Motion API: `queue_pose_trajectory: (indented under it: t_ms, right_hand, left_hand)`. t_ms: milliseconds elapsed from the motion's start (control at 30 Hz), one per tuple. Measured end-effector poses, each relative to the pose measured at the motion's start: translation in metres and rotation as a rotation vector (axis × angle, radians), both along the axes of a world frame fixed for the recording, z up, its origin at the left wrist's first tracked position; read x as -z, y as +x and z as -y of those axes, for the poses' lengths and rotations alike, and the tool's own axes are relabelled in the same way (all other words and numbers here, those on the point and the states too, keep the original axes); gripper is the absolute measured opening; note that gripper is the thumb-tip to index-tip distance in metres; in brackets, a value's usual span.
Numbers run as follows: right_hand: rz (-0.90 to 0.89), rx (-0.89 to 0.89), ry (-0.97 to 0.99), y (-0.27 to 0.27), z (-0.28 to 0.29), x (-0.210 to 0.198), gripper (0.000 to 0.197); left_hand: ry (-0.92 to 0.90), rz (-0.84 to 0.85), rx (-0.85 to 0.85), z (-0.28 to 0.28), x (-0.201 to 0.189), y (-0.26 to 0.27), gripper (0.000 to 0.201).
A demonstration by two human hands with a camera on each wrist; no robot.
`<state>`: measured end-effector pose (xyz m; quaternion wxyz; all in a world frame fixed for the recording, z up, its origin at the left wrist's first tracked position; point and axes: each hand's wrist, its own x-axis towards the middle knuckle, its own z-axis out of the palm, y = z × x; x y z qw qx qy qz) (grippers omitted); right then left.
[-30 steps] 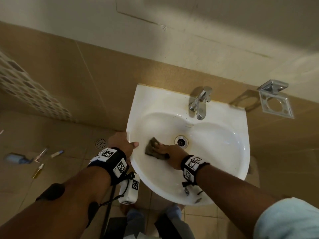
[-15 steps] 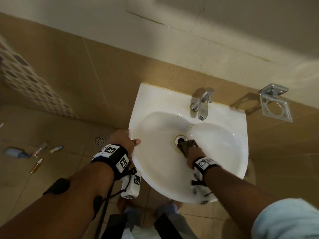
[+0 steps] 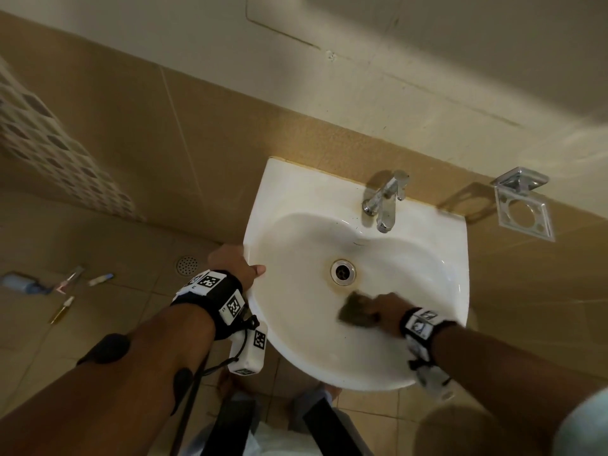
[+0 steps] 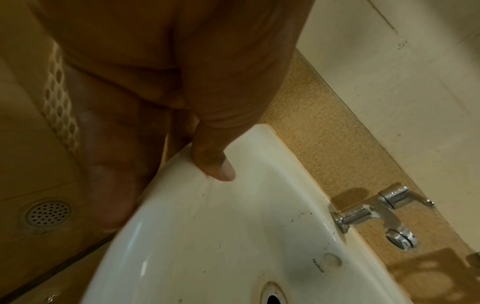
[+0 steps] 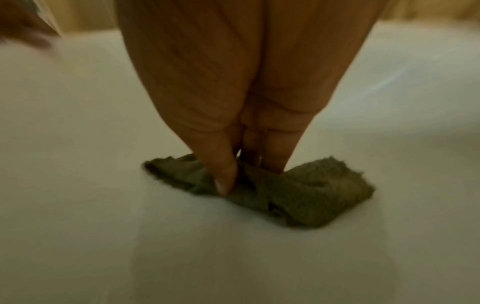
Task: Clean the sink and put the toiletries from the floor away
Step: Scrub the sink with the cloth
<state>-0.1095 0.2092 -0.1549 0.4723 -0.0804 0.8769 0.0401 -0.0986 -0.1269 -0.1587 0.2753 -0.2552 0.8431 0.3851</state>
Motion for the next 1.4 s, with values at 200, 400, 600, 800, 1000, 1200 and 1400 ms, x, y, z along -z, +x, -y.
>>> queue_pose_trajectory:
  t_ms: [200,400,600,800,1000,1200,1400]
  right_hand:
    - [-0.066,0.135,-0.098,-0.012,0.035,0.016,0.072]
    - [0.046,-0.091,-0.319,0.036,0.119,-0.006,0.028]
    - [-0.106,-0.057,0.154,0.01,-0.041,-0.016,0.05]
    - [0.084,-0.088,-0.175,0.033,0.053,-0.006,0.055]
    - [0.143,-0.485,-0.296,0.058,0.025,-0.028,0.051]
    - [-0.307,-0.138,0.322,-0.043,-0.092,-0.034,0.059]
    - [-0.017,-0.11,0.15,0.032,-0.067,-0.034,0.055]
  left_hand:
    - [-0.024,-0.047,-0.02,-0.001,0.001,0.001,0.042]
    - [0.039,-0.026,-0.035,0.001,0.004,0.001,0.045]
    - [0.003,-0.024,0.001,0.001,0.005,0.002,0.048]
    - [-0.023,-0.021,0.027,0.001,0.004,0.0,0.053]
    - [-0.08,-0.034,0.051,0.001,0.005,-0.001,0.048]
    - [-0.069,-0.031,0.055,0.004,0.007,0.0,0.048]
    - [-0.085,-0.036,0.069,0.003,0.003,-0.001,0.047]
